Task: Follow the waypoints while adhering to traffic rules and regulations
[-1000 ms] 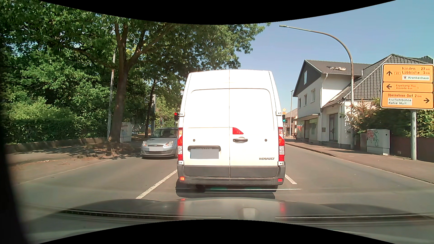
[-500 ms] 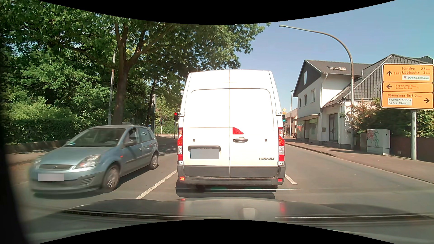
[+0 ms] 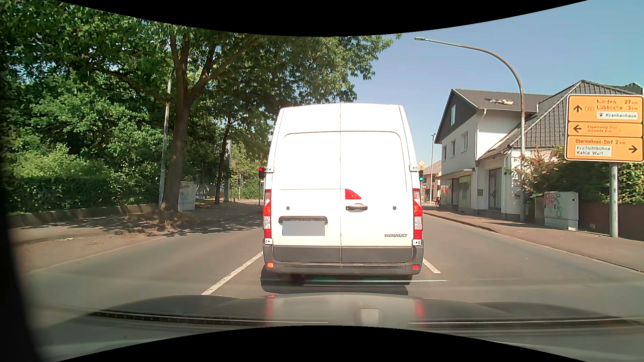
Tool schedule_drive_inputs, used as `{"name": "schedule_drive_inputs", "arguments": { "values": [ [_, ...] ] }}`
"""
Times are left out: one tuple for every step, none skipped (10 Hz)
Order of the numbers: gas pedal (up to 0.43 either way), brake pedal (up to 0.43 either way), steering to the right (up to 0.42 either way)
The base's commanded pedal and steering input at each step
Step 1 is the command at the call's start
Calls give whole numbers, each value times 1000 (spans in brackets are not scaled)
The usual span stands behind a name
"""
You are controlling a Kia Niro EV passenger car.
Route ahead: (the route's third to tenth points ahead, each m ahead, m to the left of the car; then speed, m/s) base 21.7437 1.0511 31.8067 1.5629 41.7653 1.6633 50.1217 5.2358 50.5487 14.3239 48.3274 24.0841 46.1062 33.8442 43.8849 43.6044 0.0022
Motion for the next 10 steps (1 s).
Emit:
{"name": "schedule_drive_inputs", "arguments": {
  "values": [
    [0, 6, 0],
    [0, 6, 1],
    [0, 6, 1],
    [0, 6, 1],
    [0, 6, 1],
    [0, 6, 0],
    [0, 6, 1],
    [0, 6, 1],
    [0, 6, 0],
    [0, 6, 1]
  ]
}}
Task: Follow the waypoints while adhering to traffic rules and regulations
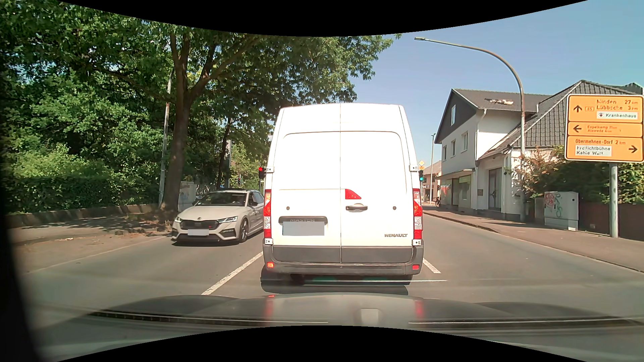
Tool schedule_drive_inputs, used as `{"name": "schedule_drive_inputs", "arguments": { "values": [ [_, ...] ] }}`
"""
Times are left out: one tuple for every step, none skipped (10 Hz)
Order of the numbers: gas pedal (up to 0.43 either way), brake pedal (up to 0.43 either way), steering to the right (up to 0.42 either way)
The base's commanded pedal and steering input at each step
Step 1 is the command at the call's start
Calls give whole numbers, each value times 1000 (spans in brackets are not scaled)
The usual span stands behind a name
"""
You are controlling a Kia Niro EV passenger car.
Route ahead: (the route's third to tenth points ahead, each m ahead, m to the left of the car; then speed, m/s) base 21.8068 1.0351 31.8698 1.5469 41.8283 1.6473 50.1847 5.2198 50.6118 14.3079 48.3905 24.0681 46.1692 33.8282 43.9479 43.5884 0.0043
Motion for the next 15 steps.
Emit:
{"name": "schedule_drive_inputs", "arguments": {
  "values": [
    [0, 6, 1],
    [0, 6, 0],
    [0, 6, 0],
    [0, 6, 1],
    [0, 6, 1],
    [0, 6, 0],
    [0, 6, 1],
    [0, 6, 0],
    [0, 6, 1],
    [0, 6, 1],
    [0, 6, 0],
    [0, 6, 0],
    [0, 6, 1],
    [0, 6, 0],
    [0, 6, 0]
  ]
}}
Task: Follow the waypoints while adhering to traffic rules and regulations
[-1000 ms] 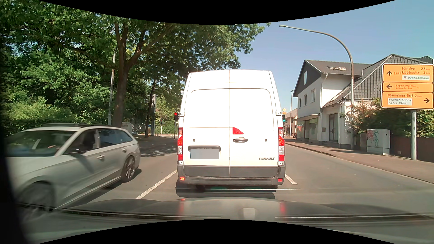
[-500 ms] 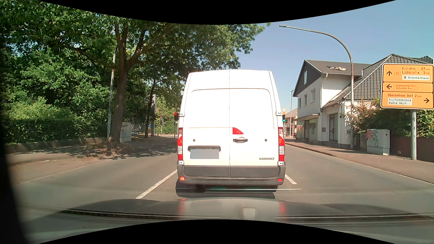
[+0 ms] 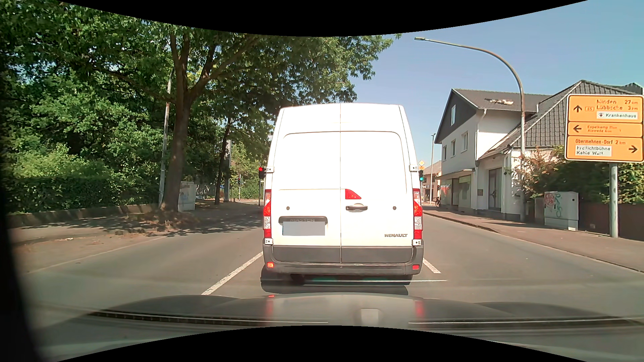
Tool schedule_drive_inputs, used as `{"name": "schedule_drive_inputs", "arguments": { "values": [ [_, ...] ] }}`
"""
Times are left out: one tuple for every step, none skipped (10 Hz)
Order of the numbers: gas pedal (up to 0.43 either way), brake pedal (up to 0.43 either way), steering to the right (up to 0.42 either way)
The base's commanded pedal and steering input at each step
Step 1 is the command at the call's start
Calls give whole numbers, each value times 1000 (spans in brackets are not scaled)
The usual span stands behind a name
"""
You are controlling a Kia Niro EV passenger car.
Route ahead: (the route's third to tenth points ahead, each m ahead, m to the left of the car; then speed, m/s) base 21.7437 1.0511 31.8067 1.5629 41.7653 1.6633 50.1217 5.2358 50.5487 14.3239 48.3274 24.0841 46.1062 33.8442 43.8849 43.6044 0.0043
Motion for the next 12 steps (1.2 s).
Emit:
{"name": "schedule_drive_inputs", "arguments": {
  "values": [
    [0, 6, 1],
    [0, 6, 0],
    [0, 6, 0],
    [0, 6, 1],
    [0, 6, 1],
    [0, 6, 0],
    [0, 6, 1],
    [0, 6, 0],
    [0, 6, 1],
    [0, 6, 1],
    [0, 6, 1],
    [0, 6, 1]
  ]
}}
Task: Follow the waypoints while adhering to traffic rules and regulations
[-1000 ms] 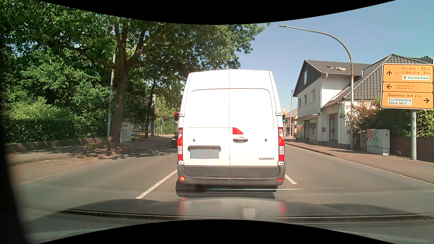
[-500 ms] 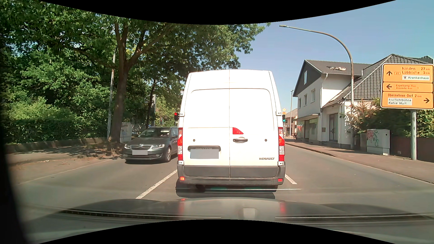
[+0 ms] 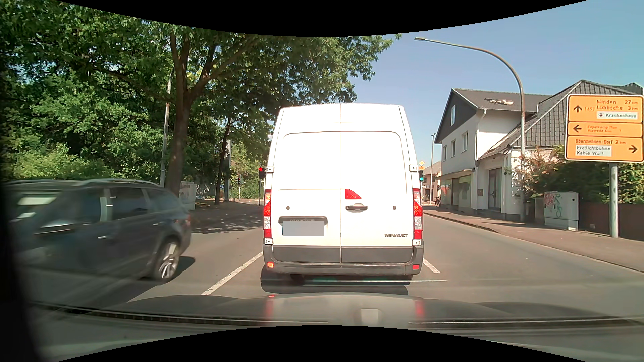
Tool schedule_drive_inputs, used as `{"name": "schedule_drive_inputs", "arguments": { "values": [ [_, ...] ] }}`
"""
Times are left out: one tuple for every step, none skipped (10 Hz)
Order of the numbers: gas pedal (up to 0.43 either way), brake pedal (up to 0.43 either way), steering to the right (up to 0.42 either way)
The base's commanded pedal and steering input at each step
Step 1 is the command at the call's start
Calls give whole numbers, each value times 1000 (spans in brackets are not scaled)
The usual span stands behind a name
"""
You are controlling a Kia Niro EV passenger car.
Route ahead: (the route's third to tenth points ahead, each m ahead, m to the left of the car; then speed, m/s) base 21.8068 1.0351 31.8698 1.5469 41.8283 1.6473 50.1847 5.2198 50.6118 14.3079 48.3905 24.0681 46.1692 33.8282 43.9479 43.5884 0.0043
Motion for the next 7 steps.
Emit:
{"name": "schedule_drive_inputs", "arguments": {
  "values": [
    [0, 6, 1],
    [0, 6, 1],
    [0, 6, 1],
    [0, 6, 1],
    [0, 6, 0],
    [0, 6, 1],
    [0, 6, 1]
  ]
}}
